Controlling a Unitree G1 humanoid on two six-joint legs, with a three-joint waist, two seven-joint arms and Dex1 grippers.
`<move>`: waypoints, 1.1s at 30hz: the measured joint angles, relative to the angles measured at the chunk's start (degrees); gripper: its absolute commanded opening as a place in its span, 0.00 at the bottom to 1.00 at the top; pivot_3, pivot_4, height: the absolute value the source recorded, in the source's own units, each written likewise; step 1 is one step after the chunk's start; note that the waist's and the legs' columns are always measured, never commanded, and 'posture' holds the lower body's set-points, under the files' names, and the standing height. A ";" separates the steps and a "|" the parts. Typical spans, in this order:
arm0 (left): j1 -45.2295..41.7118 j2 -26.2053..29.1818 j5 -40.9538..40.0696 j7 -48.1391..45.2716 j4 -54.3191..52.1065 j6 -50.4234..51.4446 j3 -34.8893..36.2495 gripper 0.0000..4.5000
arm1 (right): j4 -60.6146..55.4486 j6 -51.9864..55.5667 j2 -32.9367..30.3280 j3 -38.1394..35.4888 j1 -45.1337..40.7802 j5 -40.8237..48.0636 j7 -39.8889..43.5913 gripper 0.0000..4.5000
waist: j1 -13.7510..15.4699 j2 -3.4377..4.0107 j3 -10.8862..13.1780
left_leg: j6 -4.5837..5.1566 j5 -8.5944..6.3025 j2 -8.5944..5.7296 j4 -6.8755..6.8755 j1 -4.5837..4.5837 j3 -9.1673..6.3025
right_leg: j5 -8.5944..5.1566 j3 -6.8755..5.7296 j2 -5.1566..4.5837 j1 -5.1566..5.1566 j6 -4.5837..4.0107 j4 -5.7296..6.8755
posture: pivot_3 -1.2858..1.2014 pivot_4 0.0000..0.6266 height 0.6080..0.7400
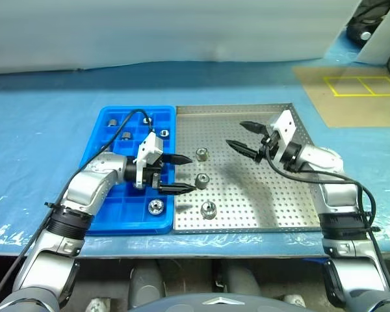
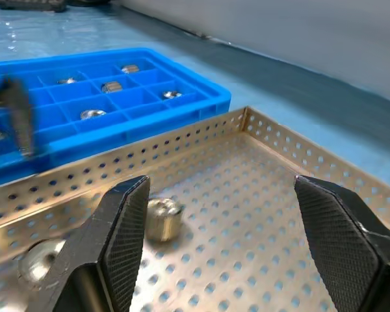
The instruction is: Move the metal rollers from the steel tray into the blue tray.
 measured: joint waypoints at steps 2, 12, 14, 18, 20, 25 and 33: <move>-1.98 -1.44 1.72 -2.18 4.30 -2.23 -1.22 1.00 | -5.42 3.15 -1.94 -0.57 3.85 4.36 1.79 0.81 | -0.59 0.02 0.00 | 0.06 -0.03 -0.03 0.00 0.05 0.04 | 0.00 0.05 0.00 0.12 0.01 -0.04 | 0.43 0.24 1.00; -9.08 -3.58 9.55 -13.88 19.41 -12.70 -5.90 1.00 | -13.66 17.30 -21.88 -3.74 6.77 20.23 16.90 0.81 | -2.48 0.08 -0.03 | 0.65 -0.38 -0.16 -0.12 1.15 0.27 | 0.01 0.41 0.00 1.31 0.21 -0.67 | 0.39 0.24 1.00; -9.45 -4.24 10.59 -14.34 20.58 -14.84 -6.00 1.00 | -13.00 13.90 -22.17 -1.08 5.84 17.15 17.76 0.81 | -2.81 0.12 -0.08 | 0.72 -0.43 -0.20 -0.10 1.11 0.28 | 0.03 0.41 -0.02 1.33 0.20 -0.74 | 0.39 0.24 1.00; -9.48 -4.44 12.55 -15.61 20.55 -18.75 -6.99 1.00 | -12.76 9.70 -22.14 2.02 5.02 14.27 18.36 0.81 | -2.82 0.29 -0.18 | 0.87 -0.51 -0.30 -0.16 1.07 0.31 | 0.04 0.41 -0.11 1.34 0.21 -0.89 | 0.40 0.24 1.00; -8.50 -4.48 12.65 -15.94 18.95 -18.73 -7.15 1.00 | -13.54 9.07 -22.15 2.47 5.54 13.87 18.17 0.81 | -2.82 0.29 -0.19 | 0.93 -0.55 -0.30 -0.22 1.07 0.35 | 0.03 0.42 -0.11 1.34 0.23 -0.97 | 0.40 0.24 1.00; -4.55 -3.28 13.15 -18.02 9.15 -19.82 -10.75 1.00 | -14.95 8.01 -20.93 4.13 7.86 11.99 15.28 0.81 | -2.82 0.28 -0.18 | 0.97 -0.58 -0.29 -0.41 1.07 0.42 | -0.04 0.42 -0.12 1.31 0.33 -1.07 | 0.41 0.24 1.00; -9.21 -3.87 16.25 -18.82 10.13 -24.25 -13.62 1.00 | -17.87 9.35 -20.00 4.81 10.38 12.11 11.79 0.81 | -2.80 0.24 -0.15 | 0.95 -0.57 -0.32 -0.39 1.06 0.43 | -0.06 0.46 -0.13 1.29 0.37 -1.04 | 0.40 0.24 1.00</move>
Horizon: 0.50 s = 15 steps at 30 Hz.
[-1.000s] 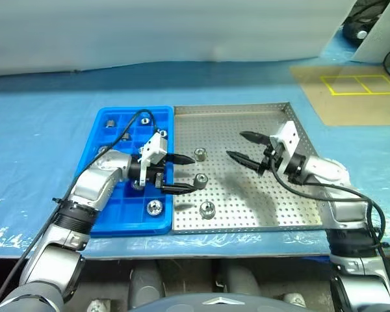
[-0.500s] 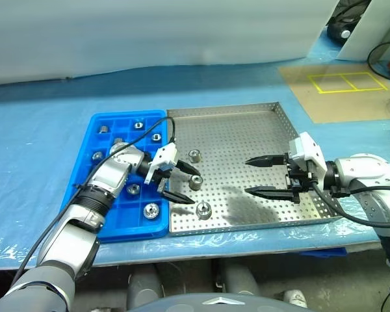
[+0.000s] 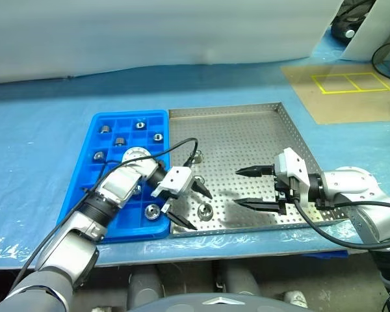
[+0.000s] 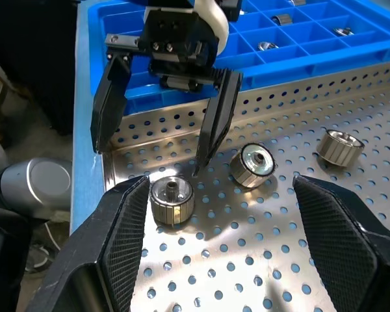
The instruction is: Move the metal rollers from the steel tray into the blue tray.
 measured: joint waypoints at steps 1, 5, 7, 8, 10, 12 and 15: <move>-1.02 0.12 0.70 -0.03 0.74 -1.47 -0.38 1.00 | -0.12 0.24 0.00 -0.04 0.41 0.05 -0.38 0.81 | -0.01 0.00 0.00 | 0.00 0.00 0.00 -0.02 0.01 0.00 | 0.00 0.00 0.00 0.00 0.00 0.00 | 0.40 0.24 1.00; -2.94 -0.70 2.57 -0.01 3.53 -4.97 -2.65 1.00 | -1.45 0.91 0.03 -0.12 1.55 0.68 -1.63 0.81 | -0.01 0.00 0.00 | 0.02 -0.02 -0.01 -0.06 -0.03 0.00 | -0.04 0.02 0.01 -0.04 0.06 -0.04 | 0.40 0.24 1.00; -4.27 -0.30 2.35 -0.04 3.73 -5.18 -5.58 1.00 | -1.89 1.19 0.03 -0.18 2.38 0.91 -2.39 0.81 | 0.03 0.00 0.00 | 0.03 -0.02 -0.01 -0.08 -0.04 0.00 | -0.05 0.02 0.01 -0.07 0.07 -0.04 | 0.40 0.24 1.00; -5.11 0.24 2.06 -0.06 3.75 -5.57 -7.22 1.00 | -2.03 1.27 0.03 -0.19 2.77 0.95 -2.70 0.81 | 0.04 0.00 0.00 | 0.03 -0.02 -0.01 -0.09 -0.05 0.00 | -0.05 0.02 0.01 -0.09 0.07 -0.03 | 0.40 0.24 1.00; -7.26 1.02 1.87 -0.07 4.19 -7.83 -10.14 1.00 | -2.32 1.37 0.03 -0.25 3.41 0.95 -3.56 0.81 | 0.04 0.00 0.00 | 0.02 -0.02 -0.04 -0.09 -0.06 0.01 | -0.05 0.04 0.00 -0.09 0.08 -0.02 | 0.40 0.24 1.00; -9.00 0.79 1.92 -0.07 5.11 -10.16 -11.87 1.00 | -2.83 1.40 0.03 -0.32 3.59 1.00 -4.24 0.81 | 0.04 0.00 0.00 | 0.02 -0.02 -0.12 -0.08 -0.05 0.03 | -0.05 0.08 0.00 -0.09 0.08 0.00 | 0.40 0.24 1.00; -10.09 -0.20 2.82 -0.07 7.91 -13.57 -13.68 1.00 | -3.43 1.42 0.04 -0.61 4.25 1.13 -5.22 0.81 | 0.01 -0.01 0.00 | 0.03 -0.02 -0.17 -0.06 -0.05 0.06 | -0.05 0.13 0.00 -0.09 0.09 0.00 | 0.39 0.24 1.00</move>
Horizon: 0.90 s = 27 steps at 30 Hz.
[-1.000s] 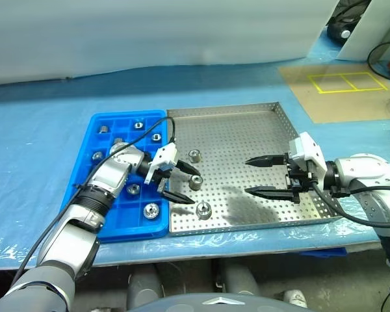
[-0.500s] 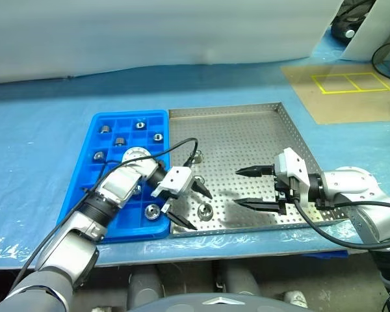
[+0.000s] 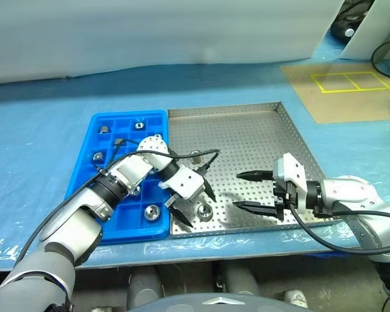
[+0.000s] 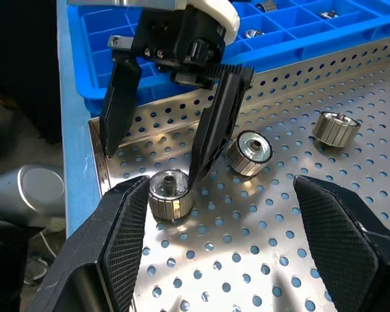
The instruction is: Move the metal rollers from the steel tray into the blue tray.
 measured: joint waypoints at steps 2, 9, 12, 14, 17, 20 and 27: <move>-0.12 -0.63 0.52 0.00 1.49 -1.05 -1.13 1.00 | -0.08 0.01 0.00 -0.10 0.64 0.00 -0.61 0.81 | -0.01 0.00 0.00 | 0.00 0.00 0.00 0.00 -0.01 0.00 | 0.00 0.00 0.00 0.00 0.00 0.00 | 0.39 0.24 1.00; -0.42 -2.40 2.20 0.07 3.55 -3.61 -3.22 1.00 | -0.12 -0.03 0.00 -0.14 1.46 0.00 -2.36 0.81 | -0.02 -0.01 0.00 | 0.00 0.00 -0.03 0.00 -0.01 0.01 | -0.01 0.02 0.00 0.00 0.02 -0.02 | 0.39 0.24 1.00; -0.43 -3.53 3.90 0.04 4.95 -4.15 -3.21 0.96 | -0.12 -0.06 0.00 -0.14 1.47 -0.01 -2.69 0.81 | -0.09 0.00 0.00 | 0.02 -0.01 -0.02 -0.01 0.01 0.02 | -0.01 0.04 0.00 0.00 0.02 -0.02 | 0.39 0.24 1.00; -0.40 -4.39 5.00 0.05 5.90 -4.42 -3.18 0.87 | -0.12 -0.10 0.00 -0.14 1.48 -0.02 -3.02 0.81 | -0.07 -0.01 0.01 | 0.03 -0.02 -0.03 -0.01 0.00 0.02 | -0.01 0.03 0.00 0.00 0.02 -0.02 | 0.39 0.24 1.00; -0.40 -5.78 6.01 0.07 6.90 -4.89 -3.11 0.66 | -0.12 -0.22 0.00 -0.14 1.46 -0.02 -3.12 0.81 | -0.05 -0.02 0.01 | 0.08 -0.05 -0.05 0.00 -0.01 0.02 | -0.01 0.04 -0.02 0.00 0.02 -0.02 | 0.39 0.24 1.00; -0.40 -6.44 6.54 0.60 7.59 -5.42 -2.38 0.66 | -0.08 -0.26 0.00 -0.14 1.33 -0.03 -3.18 0.81 | -0.04 -0.02 0.01 | 0.07 -0.04 -0.05 0.00 -0.01 0.02 | -0.01 0.04 -0.02 0.00 0.02 -0.02 | 0.39 0.24 1.00; -0.40 -7.51 7.62 2.78 9.51 -7.28 0.07 0.37 | 0.44 -0.77 0.15 -0.11 0.43 -0.33 -3.18 0.81 | 0.00 -0.02 0.01 | 0.08 -0.05 -0.07 0.01 -0.02 0.02 | -0.01 0.04 -0.03 0.00 0.02 -0.01 | 0.40 0.24 1.00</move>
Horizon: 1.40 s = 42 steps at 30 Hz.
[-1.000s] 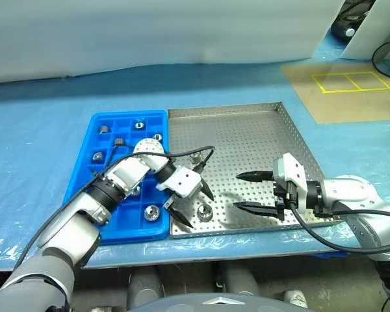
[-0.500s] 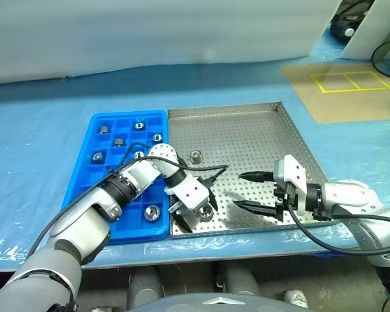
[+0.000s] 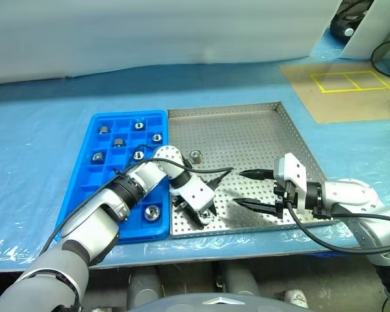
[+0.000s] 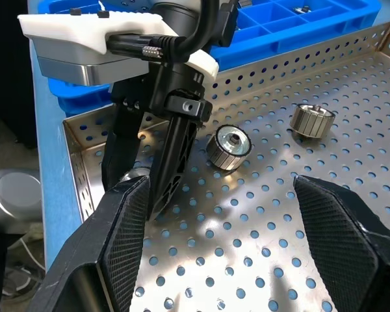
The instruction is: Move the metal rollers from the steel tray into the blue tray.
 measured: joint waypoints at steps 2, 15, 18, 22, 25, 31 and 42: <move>-0.01 -0.63 0.64 1.81 1.38 -1.27 1.11 0.37 | 0.19 -0.24 0.24 0.03 -0.77 -0.15 0.01 0.81 | 0.01 0.00 0.00 | 0.00 0.00 -0.01 0.01 0.00 0.00 | 0.00 0.00 -0.01 0.00 0.00 0.01 | 0.40 0.24 1.00; 2.90 4.53 -13.09 7.62 -11.49 18.77 18.97 0.37 | 6.35 -2.42 3.16 4.52 -8.70 -2.31 3.36 0.81 | 0.11 -0.02 0.02 | -0.04 0.02 0.00 -0.06 0.00 -0.01 | 0.00 -0.05 -0.01 -0.03 0.00 0.03 | 0.45 0.24 1.00; 6.83 10.77 -17.98 7.20 -20.28 29.50 22.44 0.37 | 9.25 -3.48 4.26 6.58 -12.25 -3.14 5.53 0.81 | 0.08 -0.02 0.03 | -0.11 0.06 0.05 -0.09 -0.05 0.00 | 0.00 -0.06 0.01 -0.24 -0.01 0.10 | 0.48 0.24 1.00; 12.72 18.66 -23.84 8.22 -31.03 41.88 27.87 0.37 | 14.23 -5.46 6.25 9.71 -17.47 -4.13 9.82 0.81 | 0.57 -0.01 0.03 | -0.16 0.09 0.08 -0.10 -0.10 -0.02 | 0.00 -0.13 0.00 -0.44 -0.01 0.14 | 0.51 0.24 1.00; 18.57 24.55 -27.26 8.80 -38.14 48.15 31.30 0.37 | 17.57 -6.92 8.29 11.99 -21.44 -4.80 12.98 0.81 | 0.87 -0.03 0.04 | -0.18 0.10 0.09 -0.11 -0.15 0.00 | 0.00 -0.10 -0.01 -0.55 -0.02 0.14 | 0.54 0.24 1.00; 30.00 32.72 -31.12 12.16 -46.46 54.40 40.22 0.37 | 27.12 -10.21 16.00 16.20 -31.15 -6.52 19.10 0.81 | 2.46 -0.03 0.09 | -0.26 0.15 0.35 -0.17 -0.28 -0.03 | -0.03 -0.38 0.02 -0.67 -0.11 0.25 | 0.59 0.24 1.00; 49.51 35.72 -33.97 21.34 -59.97 58.10 55.20 0.37 | 43.63 -18.82 30.89 22.54 -41.98 -9.65 28.51 0.81 | 6.72 -0.09 0.11 | -0.34 0.19 0.63 -0.07 -1.11 -0.63 | -0.20 -1.27 0.01 -0.90 -0.44 0.20 | 0.70 0.24 1.00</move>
